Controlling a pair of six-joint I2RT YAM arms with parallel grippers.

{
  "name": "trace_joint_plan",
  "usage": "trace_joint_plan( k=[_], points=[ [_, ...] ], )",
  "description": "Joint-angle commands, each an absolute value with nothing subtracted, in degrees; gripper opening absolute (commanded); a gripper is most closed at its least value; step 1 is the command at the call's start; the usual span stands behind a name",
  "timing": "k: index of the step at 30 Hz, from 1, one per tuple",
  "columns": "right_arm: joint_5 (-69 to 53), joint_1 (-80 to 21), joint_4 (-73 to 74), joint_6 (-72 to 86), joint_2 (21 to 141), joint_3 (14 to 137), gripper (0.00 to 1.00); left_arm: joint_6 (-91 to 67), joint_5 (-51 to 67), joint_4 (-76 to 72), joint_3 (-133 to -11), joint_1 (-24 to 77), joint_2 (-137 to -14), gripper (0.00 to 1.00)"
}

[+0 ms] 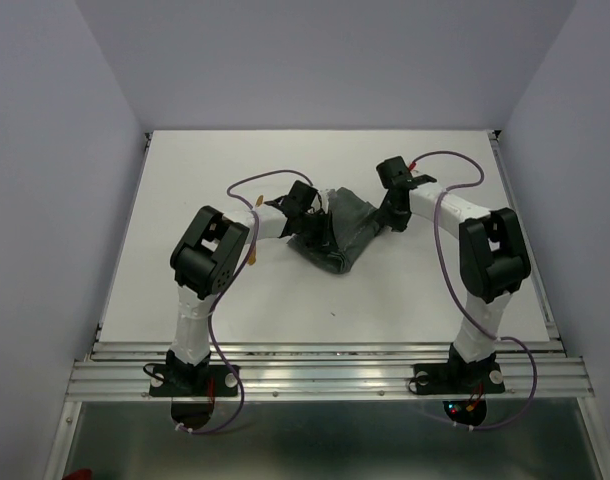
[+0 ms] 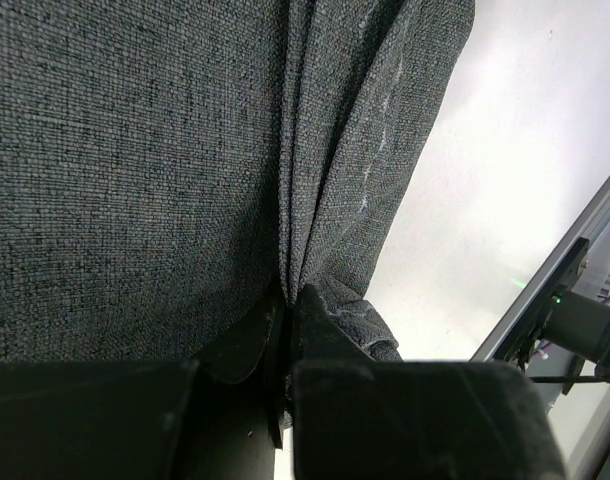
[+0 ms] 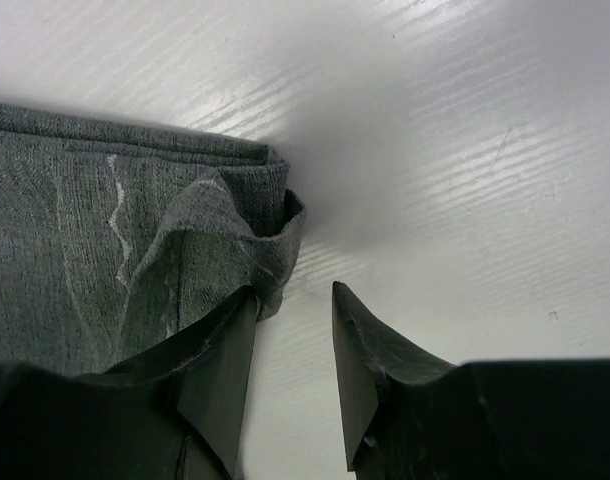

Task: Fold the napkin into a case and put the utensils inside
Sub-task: Fold the lower triangle-folded napkin at the center of the board.

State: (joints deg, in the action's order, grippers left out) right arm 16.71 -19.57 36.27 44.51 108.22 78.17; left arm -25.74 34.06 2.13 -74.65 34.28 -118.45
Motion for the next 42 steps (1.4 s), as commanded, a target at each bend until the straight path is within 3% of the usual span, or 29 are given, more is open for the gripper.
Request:
trace_joint_plan(
  k=[1,14,22,42],
  points=[
    [19.6,-19.8,33.9,43.8,109.7,81.5,0.41,-24.8,34.0,3.0,-73.7,34.3,-119.4,0.00],
    [22.4,-19.8,34.9,44.1,111.6,84.5,0.31,-24.4,34.8,2.9,-73.7,34.3,-119.6,0.00],
    [19.5,-19.8,34.4,43.0,112.8,86.4,0.01,-24.4,35.3,2.8,-74.0,34.3,-119.8,0.00],
    [17.0,-21.0,36.7,42.0,117.0,92.9,0.01,-24.5,36.7,2.9,-74.7,34.3,-119.7,0.00]
  ],
)
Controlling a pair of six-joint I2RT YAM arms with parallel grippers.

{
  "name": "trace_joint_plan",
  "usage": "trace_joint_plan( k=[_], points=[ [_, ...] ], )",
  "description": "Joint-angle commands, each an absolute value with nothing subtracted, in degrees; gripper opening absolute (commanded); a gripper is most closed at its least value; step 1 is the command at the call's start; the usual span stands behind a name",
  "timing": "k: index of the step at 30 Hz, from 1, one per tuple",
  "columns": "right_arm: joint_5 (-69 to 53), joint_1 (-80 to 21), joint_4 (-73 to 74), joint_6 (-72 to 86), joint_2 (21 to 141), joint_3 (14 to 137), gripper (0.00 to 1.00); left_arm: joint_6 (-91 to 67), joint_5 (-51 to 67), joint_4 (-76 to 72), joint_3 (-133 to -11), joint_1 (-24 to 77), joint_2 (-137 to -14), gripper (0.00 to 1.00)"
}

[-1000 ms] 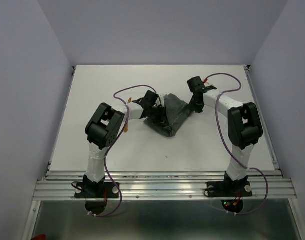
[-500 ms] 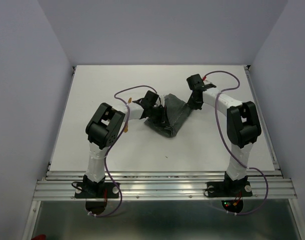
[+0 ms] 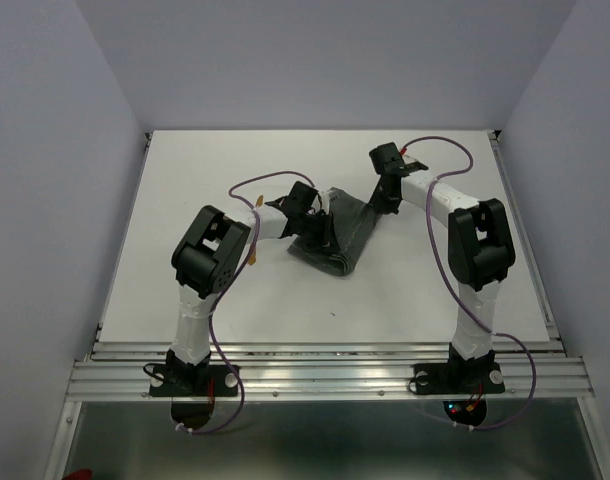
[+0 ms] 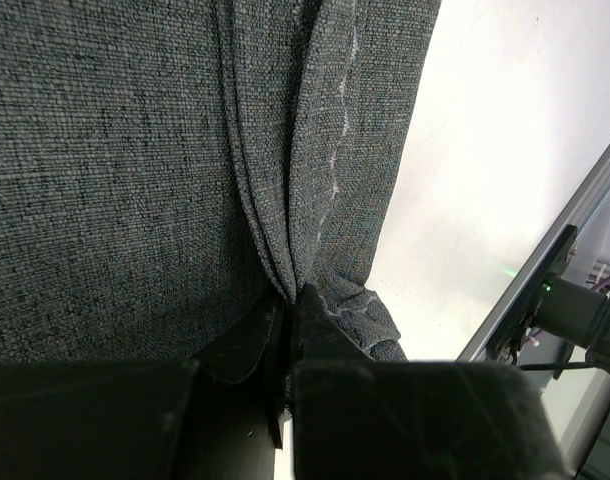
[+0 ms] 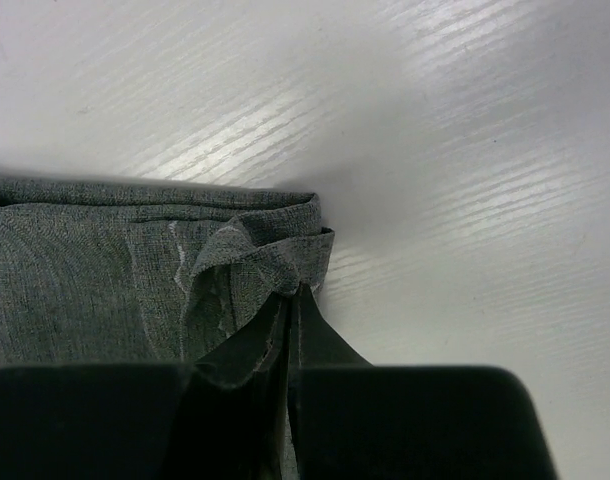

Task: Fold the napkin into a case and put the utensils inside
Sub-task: Fold the lower triangle-folded napkin at the center of the board.

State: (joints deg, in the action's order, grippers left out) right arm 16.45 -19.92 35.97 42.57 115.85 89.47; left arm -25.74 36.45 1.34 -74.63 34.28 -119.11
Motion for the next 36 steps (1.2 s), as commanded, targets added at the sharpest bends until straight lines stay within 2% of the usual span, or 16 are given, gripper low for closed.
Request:
trace_joint_plan(
  k=[1,27,29,30,31,32,36],
  points=[
    [17.1,-21.0,37.0,42.0,117.2,93.7,0.01,-24.5,36.7,2.8,-74.6,34.3,-119.7,0.00],
    [21.3,-22.6,46.7,44.9,131.0,104.7,0.02,-24.8,35.9,2.7,-73.3,34.2,-117.2,0.00],
    [21.6,-22.6,47.3,45.3,131.8,104.7,0.02,-25.0,35.3,3.1,-72.6,34.2,-115.6,0.10],
    [21.7,-22.6,47.3,45.3,132.4,104.6,0.01,-25.0,35.0,3.3,-72.4,34.2,-115.0,0.20],
    [21.7,-22.6,47.4,45.4,132.5,104.5,0.01,-25.1,34.7,3.6,-71.8,34.1,-113.3,0.25],
    [21.7,-22.6,47.5,45.4,132.7,104.3,0.01,-25.0,34.0,3.8,-71.4,34.2,-112.4,0.35],
    [21.8,-22.6,47.5,45.2,132.7,104.2,0.01,-25.5,33.3,4.7,-69.0,34.2,-107.6,0.53]
  ],
)
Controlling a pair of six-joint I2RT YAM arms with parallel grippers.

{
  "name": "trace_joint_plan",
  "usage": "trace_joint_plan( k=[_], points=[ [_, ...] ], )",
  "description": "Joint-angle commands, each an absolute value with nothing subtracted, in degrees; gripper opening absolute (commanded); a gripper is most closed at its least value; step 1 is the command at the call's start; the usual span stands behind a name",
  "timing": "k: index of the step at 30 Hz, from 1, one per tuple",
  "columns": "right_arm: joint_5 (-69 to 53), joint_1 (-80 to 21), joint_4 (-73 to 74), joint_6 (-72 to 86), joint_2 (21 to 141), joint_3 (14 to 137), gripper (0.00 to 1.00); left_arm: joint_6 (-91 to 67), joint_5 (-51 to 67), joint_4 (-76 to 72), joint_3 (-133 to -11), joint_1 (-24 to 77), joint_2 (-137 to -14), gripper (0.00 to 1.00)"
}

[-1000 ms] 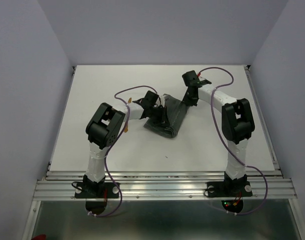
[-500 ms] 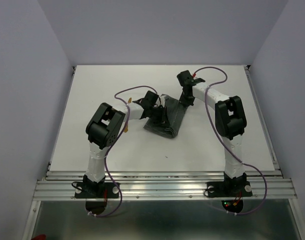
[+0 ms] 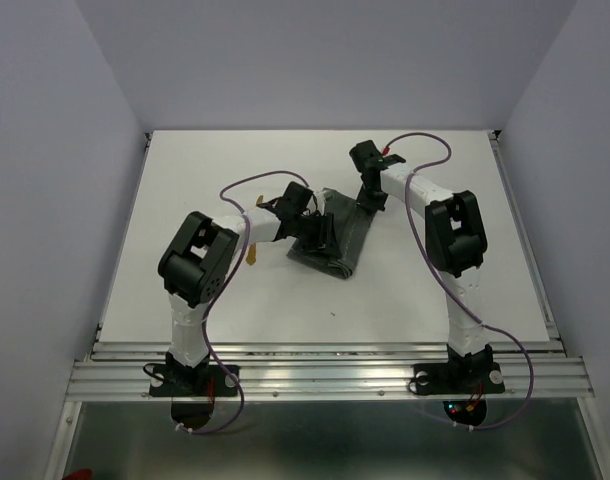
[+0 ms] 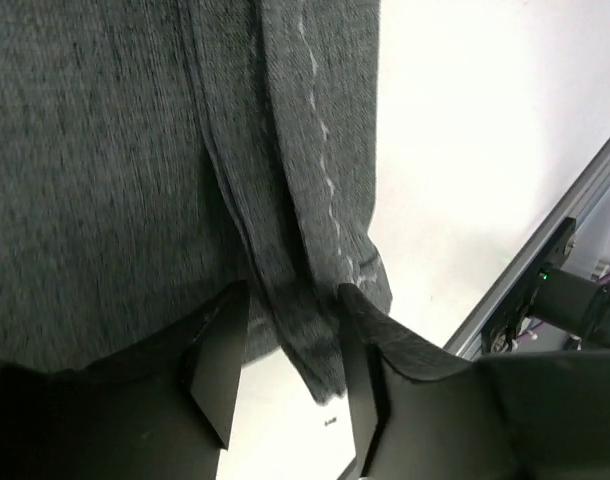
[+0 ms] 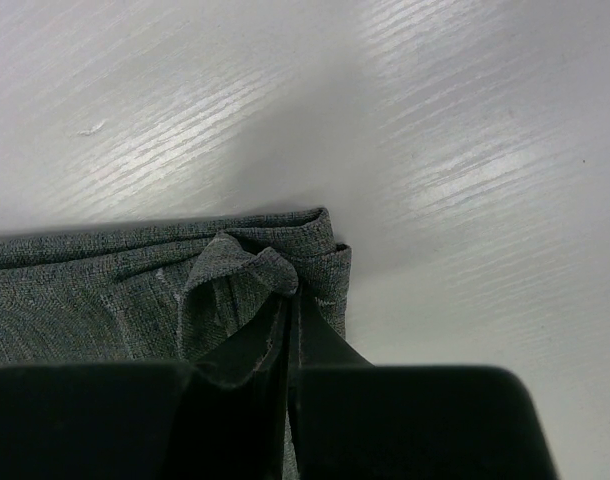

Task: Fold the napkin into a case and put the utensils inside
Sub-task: Fold the lower triangle-folded napkin at the center of the board.

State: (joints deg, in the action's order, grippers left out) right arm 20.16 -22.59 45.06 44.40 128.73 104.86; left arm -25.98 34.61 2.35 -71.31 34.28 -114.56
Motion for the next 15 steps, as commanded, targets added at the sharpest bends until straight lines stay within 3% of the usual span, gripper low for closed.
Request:
trace_joint_plan(
  k=[1,3,8,12,15],
  points=[
    [21.9,-22.6,47.5,45.0,132.5,104.0,0.01,-26.0,33.0,4.7,-68.3,34.2,-105.3,0.55],
    [22.0,-22.6,47.4,45.0,132.5,103.9,0.01,-26.3,31.6,4.7,-67.1,34.2,-103.2,0.60],
    [21.4,-22.6,47.3,45.0,132.3,104.1,0.01,-27.5,30.8,4.5,-66.7,34.5,-98.6,0.56],
    [21.4,-22.6,47.4,44.8,132.1,104.1,0.01,-27.9,37.0,2.9,-67.4,35.4,-98.8,0.00],
    [21.4,-22.6,47.4,44.8,131.7,104.0,0.01,-29.3,40.2,0.5,-67.2,36.9,-100.5,0.00]
  ],
)
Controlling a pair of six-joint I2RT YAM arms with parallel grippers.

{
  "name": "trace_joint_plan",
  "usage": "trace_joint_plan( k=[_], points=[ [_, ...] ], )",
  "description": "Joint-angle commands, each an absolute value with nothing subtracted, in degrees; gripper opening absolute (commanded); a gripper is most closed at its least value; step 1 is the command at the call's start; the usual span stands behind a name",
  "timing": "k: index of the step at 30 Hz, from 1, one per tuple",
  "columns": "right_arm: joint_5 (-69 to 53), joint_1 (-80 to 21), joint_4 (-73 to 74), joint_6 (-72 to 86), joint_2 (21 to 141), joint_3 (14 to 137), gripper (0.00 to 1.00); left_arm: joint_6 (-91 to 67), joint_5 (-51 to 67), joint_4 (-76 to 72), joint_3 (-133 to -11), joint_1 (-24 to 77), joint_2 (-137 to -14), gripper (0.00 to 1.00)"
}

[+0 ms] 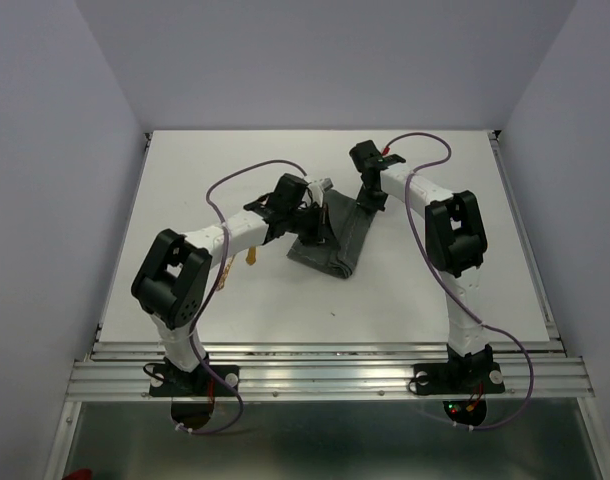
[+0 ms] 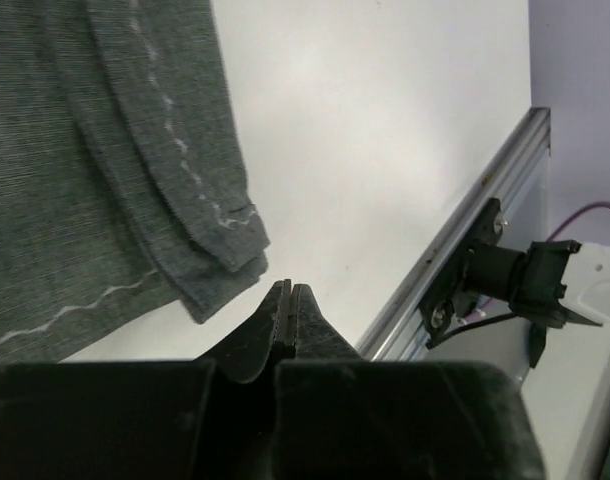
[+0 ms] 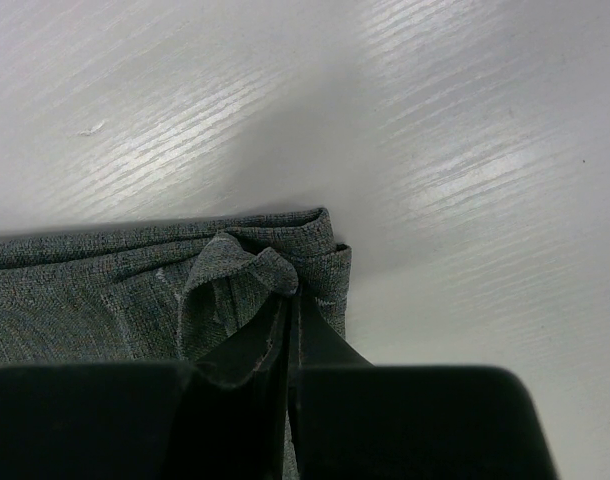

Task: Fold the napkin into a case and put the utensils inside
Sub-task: Fold the lower triangle-folded napkin at the center of the board.

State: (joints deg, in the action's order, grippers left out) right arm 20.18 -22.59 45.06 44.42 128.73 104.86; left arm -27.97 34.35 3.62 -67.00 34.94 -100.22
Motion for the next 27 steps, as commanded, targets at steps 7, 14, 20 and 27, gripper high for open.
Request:
trace_joint_plan(
  k=[7,14,20,27],
  points=[
    [21.4,-22.6,47.5,44.4,131.2,103.9,0.01,-30.4,41.0,-3.8,-67.8,38.2,-106.0,0.00],
    [21.6,-22.6,47.7,44.2,130.9,103.6,0.01,-29.3,38.8,-3.4,-68.6,38.6,-109.2,0.00],
    [21.6,-22.6,47.8,44.2,131.0,103.6,0.01,-28.8,37.0,-4.0,-65.7,38.5,-110.6,0.00],
    [22.0,-22.6,47.6,43.8,130.5,102.5,0.01,-27.8,35.9,-3.1,-65.4,37.9,-113.2,0.00]
  ],
)
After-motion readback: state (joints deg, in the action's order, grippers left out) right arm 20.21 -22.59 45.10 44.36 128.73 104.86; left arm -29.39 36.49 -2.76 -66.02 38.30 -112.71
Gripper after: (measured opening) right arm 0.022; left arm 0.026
